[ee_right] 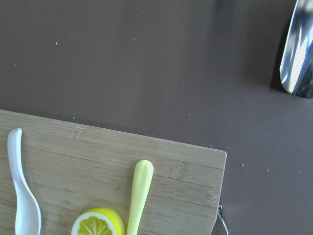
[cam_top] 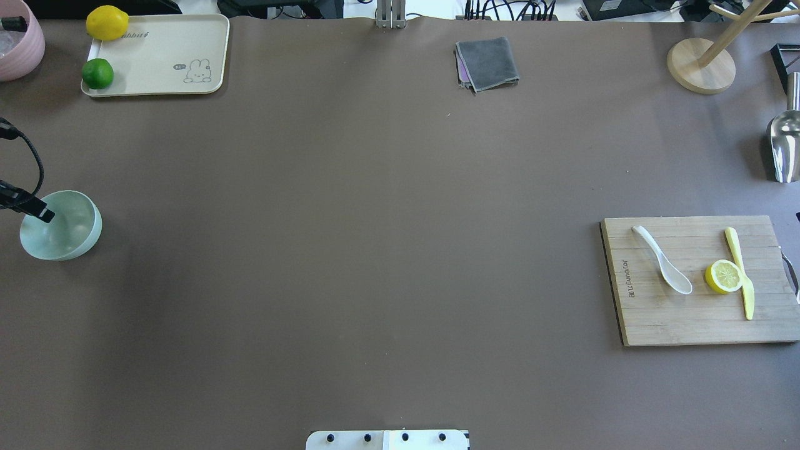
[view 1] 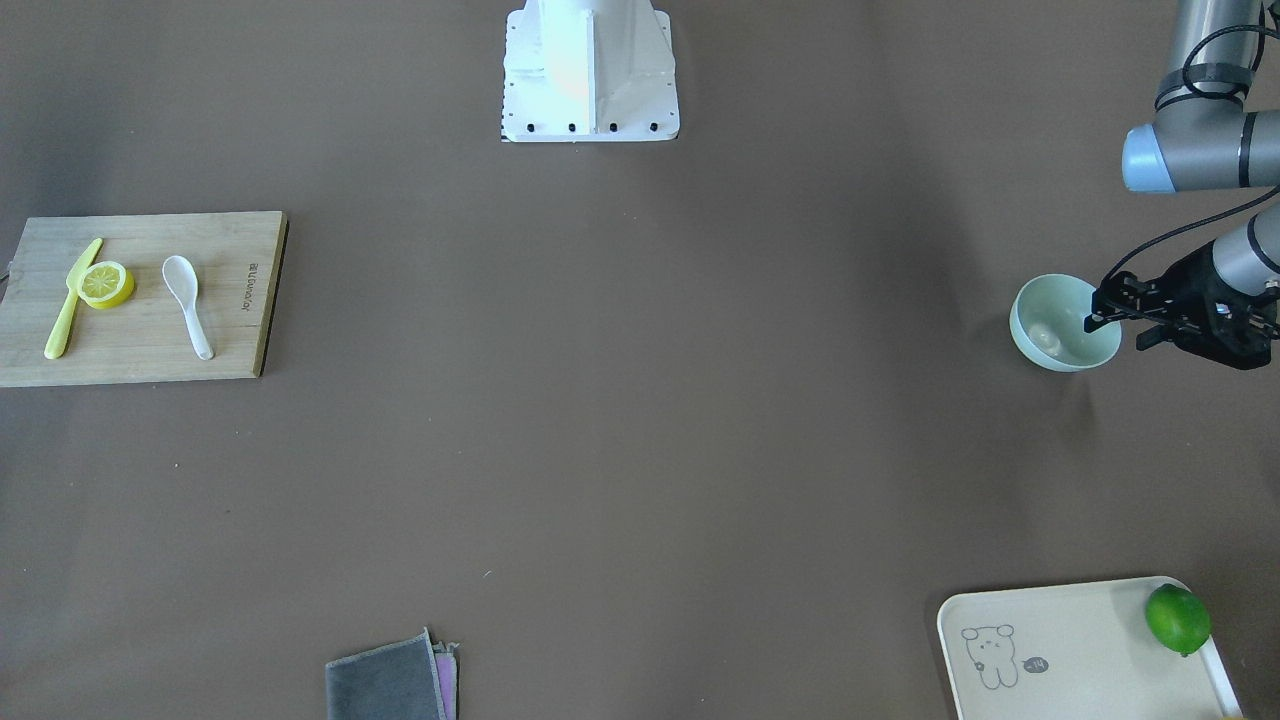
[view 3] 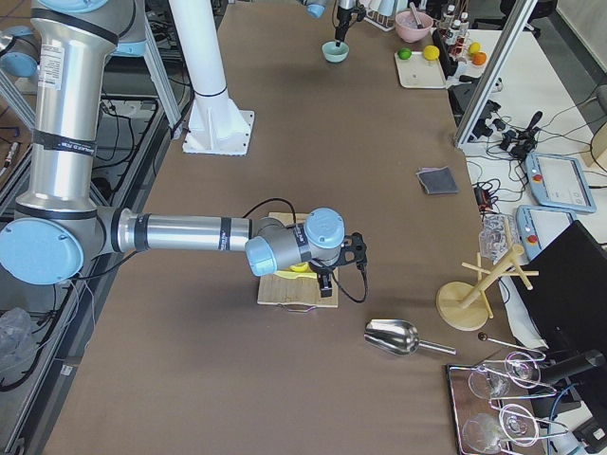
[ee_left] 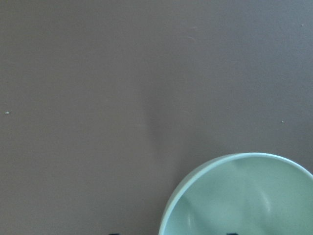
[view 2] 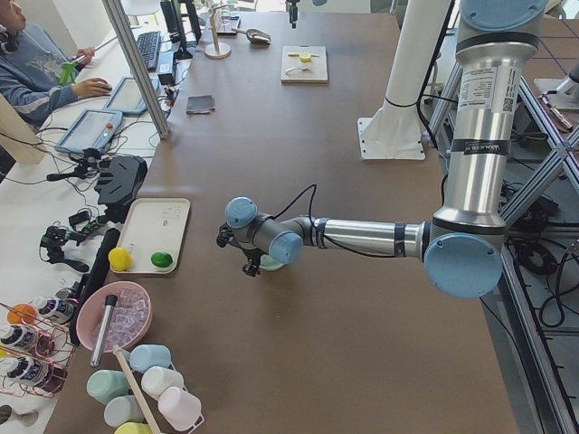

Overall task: Place spoon in bowl
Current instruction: 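Reach the left gripper to the pale green bowl's rim and grasp it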

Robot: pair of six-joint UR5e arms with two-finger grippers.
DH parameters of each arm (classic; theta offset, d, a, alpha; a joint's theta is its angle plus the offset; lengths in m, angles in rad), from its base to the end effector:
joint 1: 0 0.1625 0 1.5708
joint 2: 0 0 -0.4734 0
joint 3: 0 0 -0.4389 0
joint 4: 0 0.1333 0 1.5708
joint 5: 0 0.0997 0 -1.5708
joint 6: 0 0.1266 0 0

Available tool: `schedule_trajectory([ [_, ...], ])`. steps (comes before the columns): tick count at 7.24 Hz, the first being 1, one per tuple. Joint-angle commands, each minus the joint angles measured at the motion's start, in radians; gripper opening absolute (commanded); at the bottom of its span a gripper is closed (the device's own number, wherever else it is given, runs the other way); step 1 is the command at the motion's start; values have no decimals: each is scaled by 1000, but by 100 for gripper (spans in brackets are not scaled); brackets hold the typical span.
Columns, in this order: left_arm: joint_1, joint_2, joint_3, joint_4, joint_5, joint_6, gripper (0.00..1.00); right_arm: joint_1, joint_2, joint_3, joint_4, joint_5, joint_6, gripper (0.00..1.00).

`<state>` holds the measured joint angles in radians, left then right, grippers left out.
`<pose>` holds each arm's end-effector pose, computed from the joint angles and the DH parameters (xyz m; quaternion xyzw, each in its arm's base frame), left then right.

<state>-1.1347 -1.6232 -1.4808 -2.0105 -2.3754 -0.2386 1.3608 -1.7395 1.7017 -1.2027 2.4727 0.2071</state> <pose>0.2109 -0.5521 0.6935 0.0464 0.4228 0.1667 0.8895 -0.0666 -0.4754 0.6877 0.0558 -0.4512 -0.0729 0.8877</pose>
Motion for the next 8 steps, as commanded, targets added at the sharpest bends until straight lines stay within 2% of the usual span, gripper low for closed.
schedule_trajectory([
  [1, 4, 0, 2, -1, -1, -1, 53, 0, 0, 3, 0, 0, 0, 99],
  [2, 7, 0, 5, -1, 1, -1, 35, 0, 0, 4, 0, 0, 2, 99],
  [3, 6, 2, 5, -1, 1, -1, 11, 0, 0, 9, 0, 2, 3, 99],
  [4, 7, 2, -6, 1, 2, -17, 0, 0, 0, 12, 0, 2, 6, 99],
  [5, 6, 6, -28, 1, 1, -25, 0, 0, 2, 24, 0, 0, 32, 99],
  [6, 0, 14, -114, 6, -7, -40, 0, -3, 14, 24, 0, -1, 70, 99],
  [7, 7, 34, -230, 39, -2, -171, 0, -11, 24, 36, 0, -9, 113, 99],
  [8, 30, -4, -274, 42, -2, -277, 0, -15, 25, 76, -2, -9, 164, 99],
])
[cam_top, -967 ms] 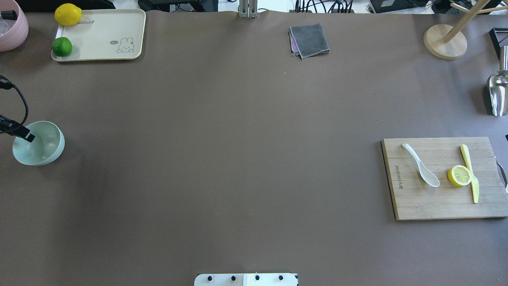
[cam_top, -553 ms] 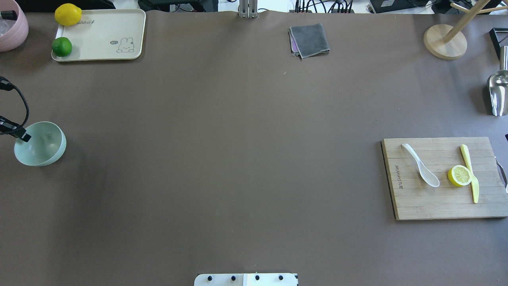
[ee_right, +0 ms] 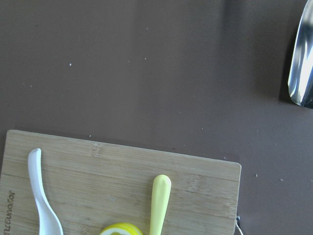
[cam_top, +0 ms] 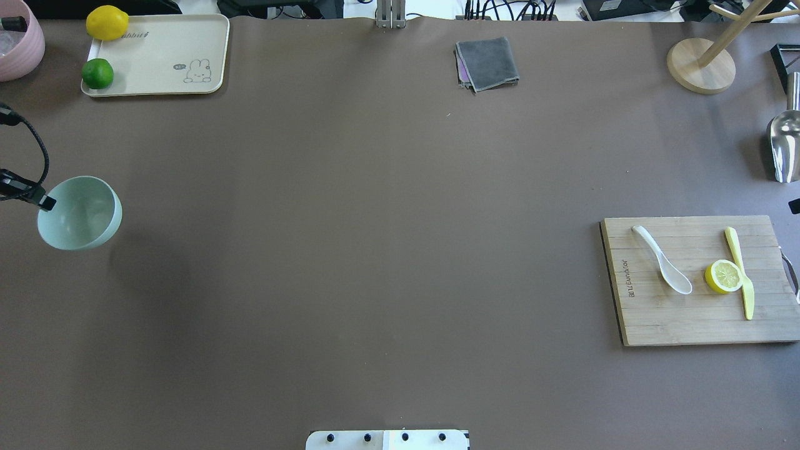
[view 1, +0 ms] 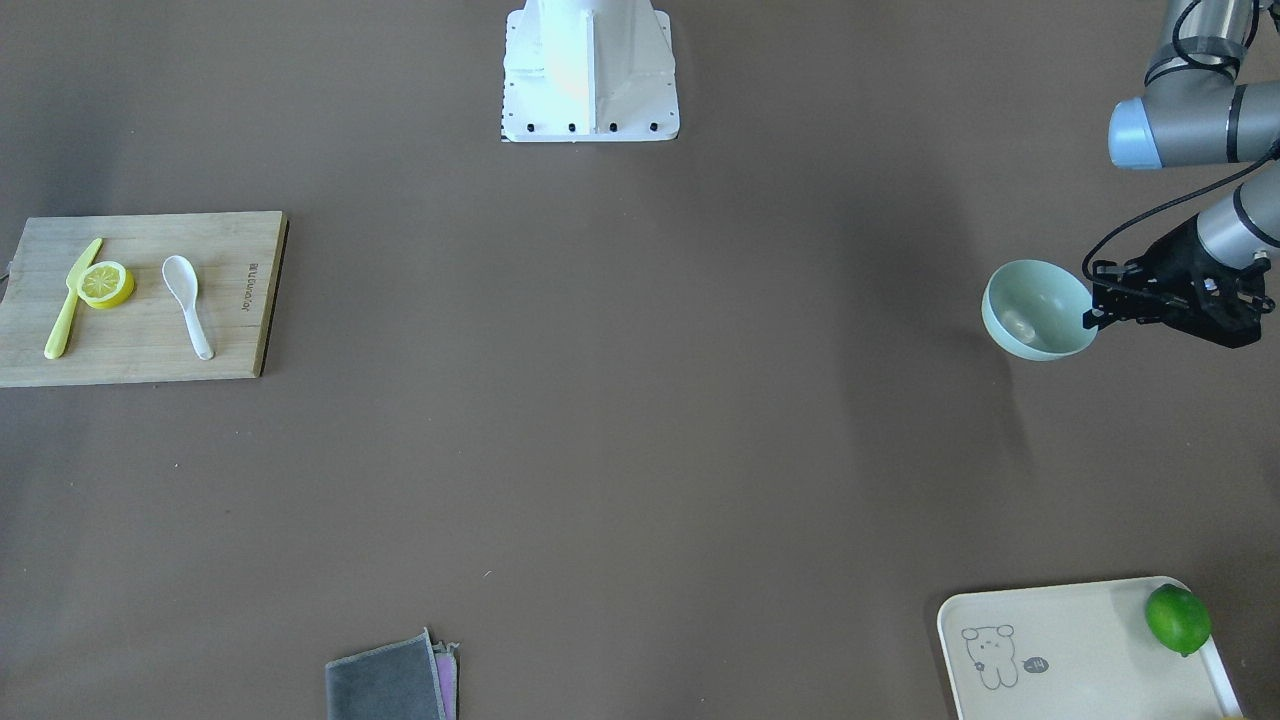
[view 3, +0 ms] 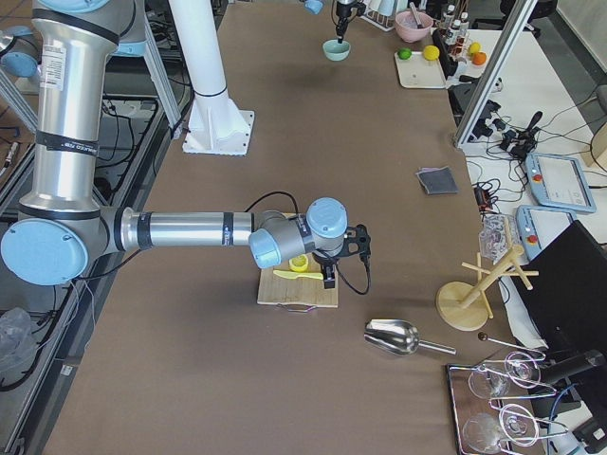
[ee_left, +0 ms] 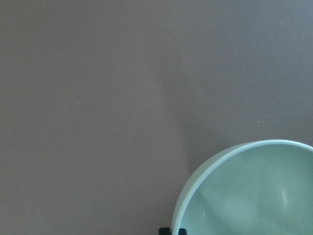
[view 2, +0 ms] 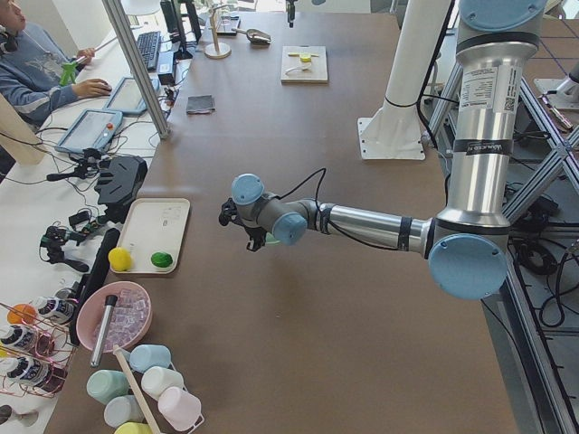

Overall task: Place spoon in bowl
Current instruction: 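Reach the left gripper to the pale green bowl's rim and grasp it, then slide the bowl toward center with left gripper while right gripper reaches spoon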

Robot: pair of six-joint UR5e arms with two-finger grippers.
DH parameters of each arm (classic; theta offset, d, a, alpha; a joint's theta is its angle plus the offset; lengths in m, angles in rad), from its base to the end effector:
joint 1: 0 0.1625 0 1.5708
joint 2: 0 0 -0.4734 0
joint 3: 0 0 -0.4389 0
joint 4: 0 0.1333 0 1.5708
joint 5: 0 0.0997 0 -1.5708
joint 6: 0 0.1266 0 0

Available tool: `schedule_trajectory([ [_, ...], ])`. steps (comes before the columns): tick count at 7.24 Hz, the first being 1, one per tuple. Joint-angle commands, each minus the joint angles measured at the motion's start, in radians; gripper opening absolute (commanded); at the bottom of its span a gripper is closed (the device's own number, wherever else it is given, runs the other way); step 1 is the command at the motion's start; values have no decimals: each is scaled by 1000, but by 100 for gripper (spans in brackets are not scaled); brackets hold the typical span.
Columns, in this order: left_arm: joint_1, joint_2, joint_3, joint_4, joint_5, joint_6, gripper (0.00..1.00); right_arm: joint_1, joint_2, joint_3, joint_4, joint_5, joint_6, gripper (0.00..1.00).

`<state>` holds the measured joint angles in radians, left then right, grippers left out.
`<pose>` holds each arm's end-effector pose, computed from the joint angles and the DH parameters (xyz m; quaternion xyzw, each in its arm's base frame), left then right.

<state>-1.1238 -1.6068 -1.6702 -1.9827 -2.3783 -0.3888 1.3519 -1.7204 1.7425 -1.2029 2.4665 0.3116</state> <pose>0.2141 -0.5434 0.5992 0.0736 0.4466 0.1319 0.8819 -0.0729 -0.4863 0.6562 0.0572 -0.4557 -0.0428 0.8872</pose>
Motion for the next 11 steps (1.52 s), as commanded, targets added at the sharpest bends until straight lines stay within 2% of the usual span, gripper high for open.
schedule_trajectory([
  [1, 69, -82, -94, 15, 10, -254, 0, -43, 7, 76, 0, -23, 148, 99],
  [3, 255, -232, -98, 16, 114, -530, 0, -182, 24, 127, 0, -114, 320, 99],
  [4, 356, -301, -86, 28, 135, -617, 0, -229, 34, 127, 0, -132, 328, 99],
  [6, 488, -546, -83, 344, 290, -667, 0, -318, 60, 117, 0, -179, 345, 99],
  [7, 543, -576, -74, 372, 327, -680, 0, -342, 61, 112, 0, -185, 346, 99],
  [9, 575, -671, 18, 371, 343, -734, 0, -391, 79, 97, 0, -213, 345, 99],
  [11, 581, -688, 40, 370, 343, -734, 0, -425, 102, 60, 2, -228, 345, 98],
])
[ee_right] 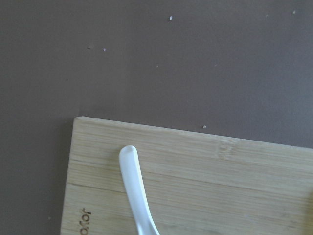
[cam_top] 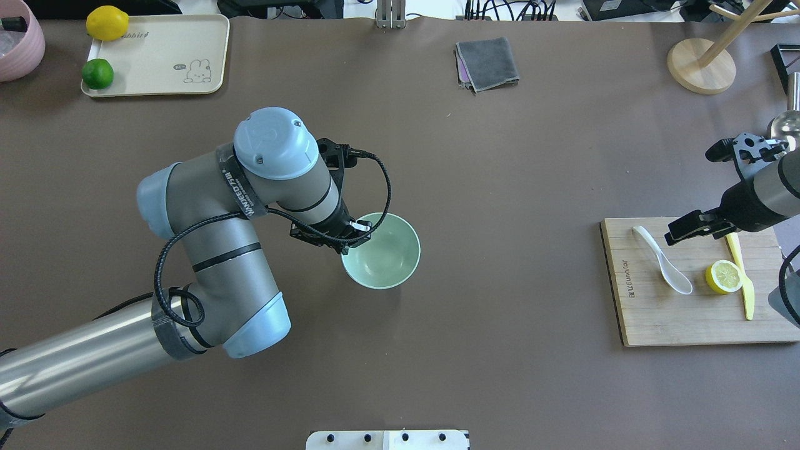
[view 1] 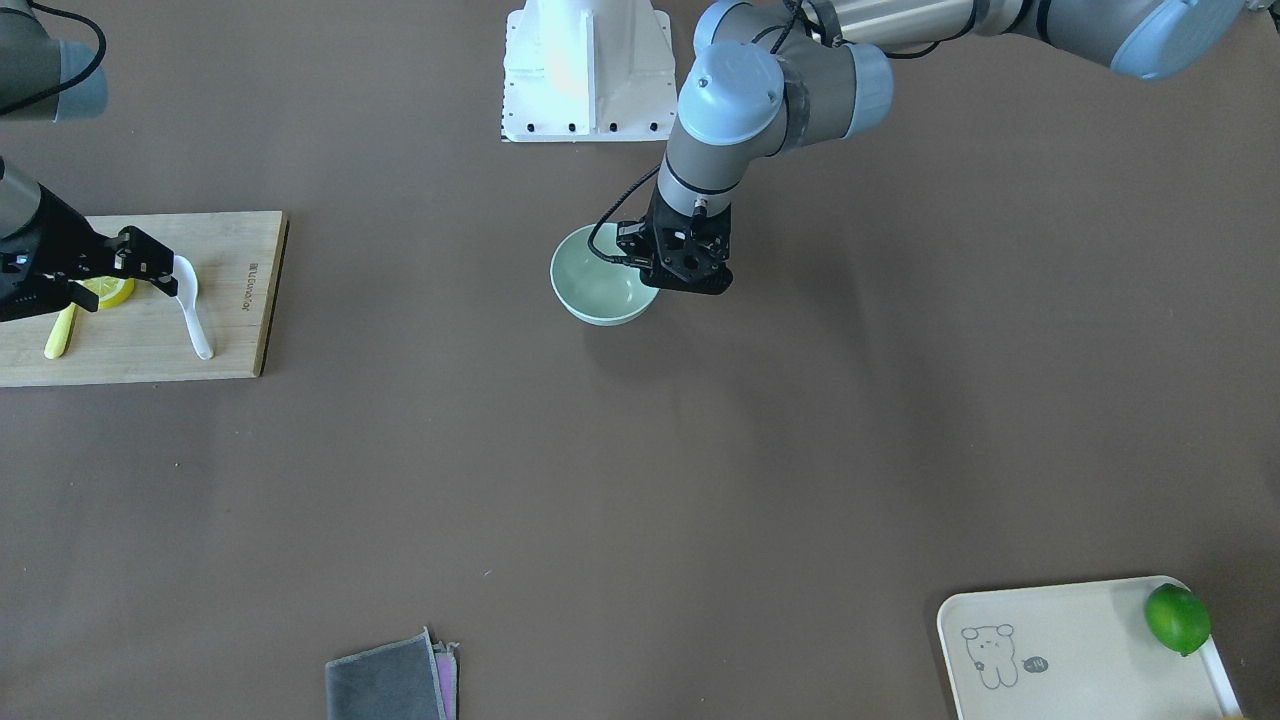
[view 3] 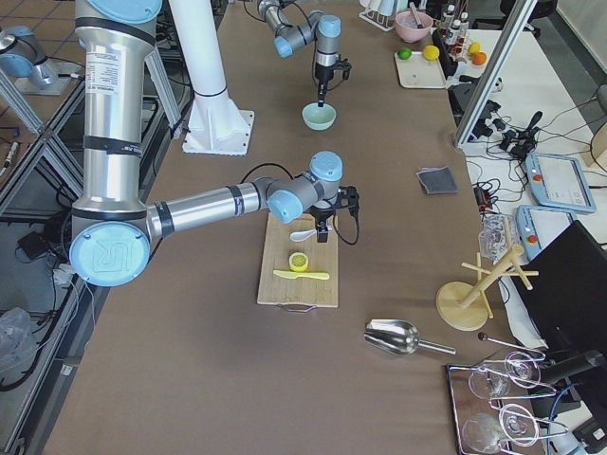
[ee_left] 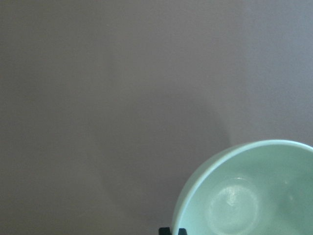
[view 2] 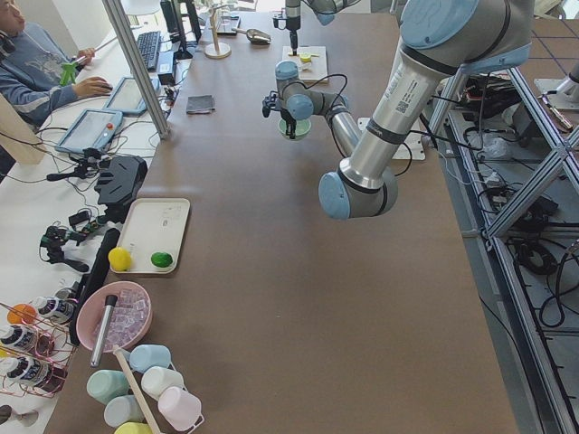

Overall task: Place spoon in bowl
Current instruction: 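Slide the bowl toward center with left gripper while right gripper reaches spoon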

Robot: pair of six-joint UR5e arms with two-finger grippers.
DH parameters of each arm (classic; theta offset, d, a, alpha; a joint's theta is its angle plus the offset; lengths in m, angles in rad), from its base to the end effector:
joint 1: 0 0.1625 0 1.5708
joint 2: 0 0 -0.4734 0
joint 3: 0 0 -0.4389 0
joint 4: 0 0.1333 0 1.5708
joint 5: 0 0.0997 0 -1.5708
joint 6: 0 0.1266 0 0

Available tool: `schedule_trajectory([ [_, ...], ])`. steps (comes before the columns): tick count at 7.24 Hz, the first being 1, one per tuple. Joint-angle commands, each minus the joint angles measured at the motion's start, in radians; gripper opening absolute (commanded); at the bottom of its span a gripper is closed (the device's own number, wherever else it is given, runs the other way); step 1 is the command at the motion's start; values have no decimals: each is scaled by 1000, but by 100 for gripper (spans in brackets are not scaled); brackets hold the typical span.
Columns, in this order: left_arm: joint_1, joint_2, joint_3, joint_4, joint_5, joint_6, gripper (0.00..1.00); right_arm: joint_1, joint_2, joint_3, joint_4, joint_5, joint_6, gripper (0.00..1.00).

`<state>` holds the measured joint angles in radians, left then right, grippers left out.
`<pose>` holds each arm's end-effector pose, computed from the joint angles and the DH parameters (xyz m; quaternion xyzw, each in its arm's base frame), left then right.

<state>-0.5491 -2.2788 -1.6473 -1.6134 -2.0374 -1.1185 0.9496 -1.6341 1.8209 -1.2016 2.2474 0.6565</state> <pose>0.6163 -0.4666 0.2152 0.0020 0.4446 0.0497 0.8943 -0.2692 -0.4690 0.5847 0.0175 -0.4106 -0.0751 0.9086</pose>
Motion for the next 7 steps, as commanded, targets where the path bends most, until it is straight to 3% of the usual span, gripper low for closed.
schedule_trajectory([
  [1, 17, -24, 24, 0, 2, -4, 0, -50, 20, -21, 1, -18, 0, 94],
  [7, 18, -25, 29, 0, 0, 0, 0, -132, 46, -37, 1, -83, -17, 75],
])
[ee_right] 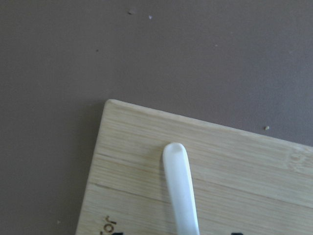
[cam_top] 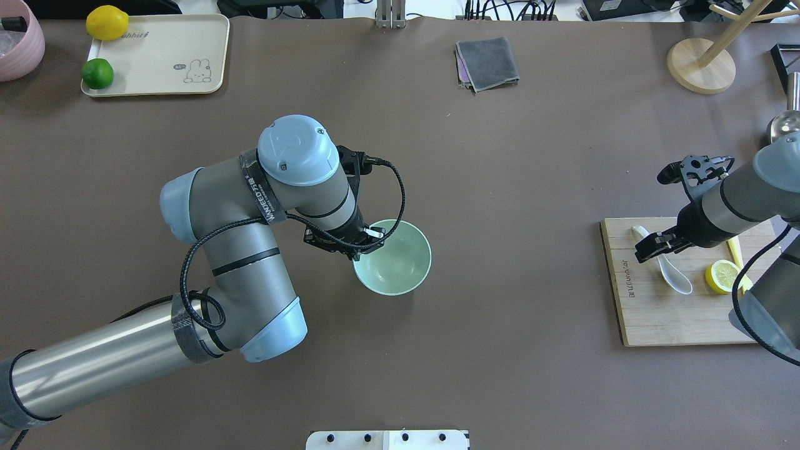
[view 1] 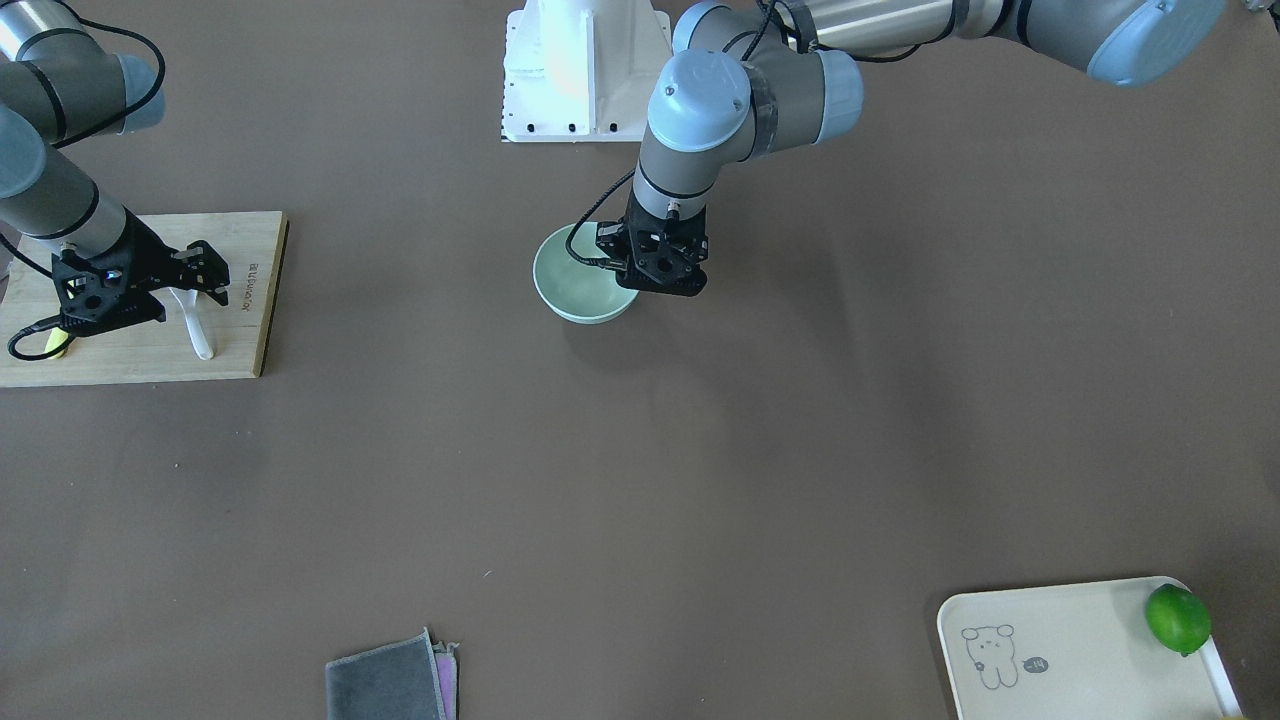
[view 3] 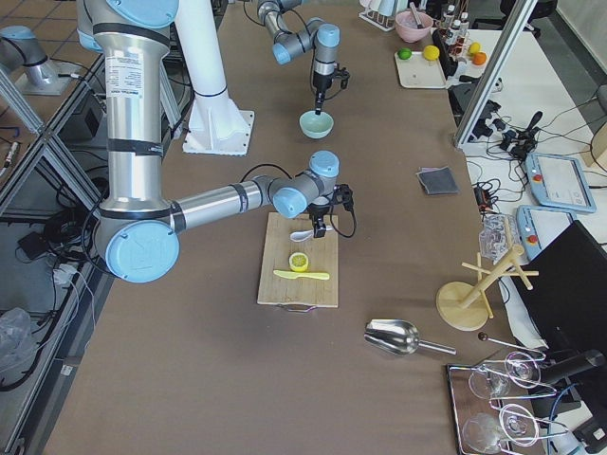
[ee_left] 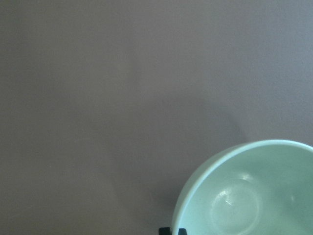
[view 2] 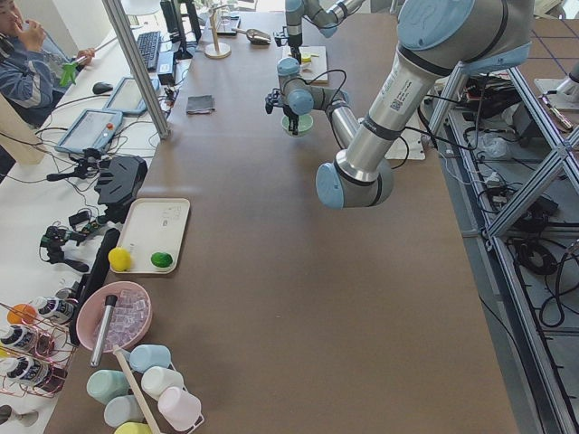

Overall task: Place spoon in bowl
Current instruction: 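Slide the bowl toward center with left gripper while right gripper reaches spoon, then grasp the white spoon handle with the right gripper and lift it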

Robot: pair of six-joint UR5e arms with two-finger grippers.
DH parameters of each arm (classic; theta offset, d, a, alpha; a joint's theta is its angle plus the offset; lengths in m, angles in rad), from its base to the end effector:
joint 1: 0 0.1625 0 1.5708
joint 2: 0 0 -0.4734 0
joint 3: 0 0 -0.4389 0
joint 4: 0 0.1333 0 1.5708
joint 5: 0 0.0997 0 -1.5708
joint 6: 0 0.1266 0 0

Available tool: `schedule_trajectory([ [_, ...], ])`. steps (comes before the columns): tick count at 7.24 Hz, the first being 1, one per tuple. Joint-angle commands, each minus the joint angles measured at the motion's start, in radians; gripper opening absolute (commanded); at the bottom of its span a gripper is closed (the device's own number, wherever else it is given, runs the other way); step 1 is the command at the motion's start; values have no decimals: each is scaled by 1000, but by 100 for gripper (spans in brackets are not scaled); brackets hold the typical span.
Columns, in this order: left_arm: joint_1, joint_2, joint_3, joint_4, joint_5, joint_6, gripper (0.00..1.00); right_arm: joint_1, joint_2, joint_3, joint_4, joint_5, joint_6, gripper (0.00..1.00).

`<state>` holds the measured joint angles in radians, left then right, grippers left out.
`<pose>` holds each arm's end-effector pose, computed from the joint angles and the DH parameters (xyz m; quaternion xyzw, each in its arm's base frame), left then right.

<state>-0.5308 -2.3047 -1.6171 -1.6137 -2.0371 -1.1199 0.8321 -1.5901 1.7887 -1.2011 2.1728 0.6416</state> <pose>0.6338 -0.4606 0.2091 -0.0033 0.4431 0.0567 0.8947 -0.3324 -0.4565 0.5835 0.0253 -0.3899 -0.1275 0.9116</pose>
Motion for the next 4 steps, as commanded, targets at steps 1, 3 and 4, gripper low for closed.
schedule_trajectory([
  [1, 0, 1, -1, 0, 0, 2, 0, -16, 5, -14, -1, -8, -22, 71],
  [3, 0, 1, -3, 0, 0, 2, 0, -14, 5, -37, 0, -7, -60, 60],
  [4, 0, 1, -3, 0, 0, 2, 0, -13, 5, -32, 0, 1, -62, 28],
])
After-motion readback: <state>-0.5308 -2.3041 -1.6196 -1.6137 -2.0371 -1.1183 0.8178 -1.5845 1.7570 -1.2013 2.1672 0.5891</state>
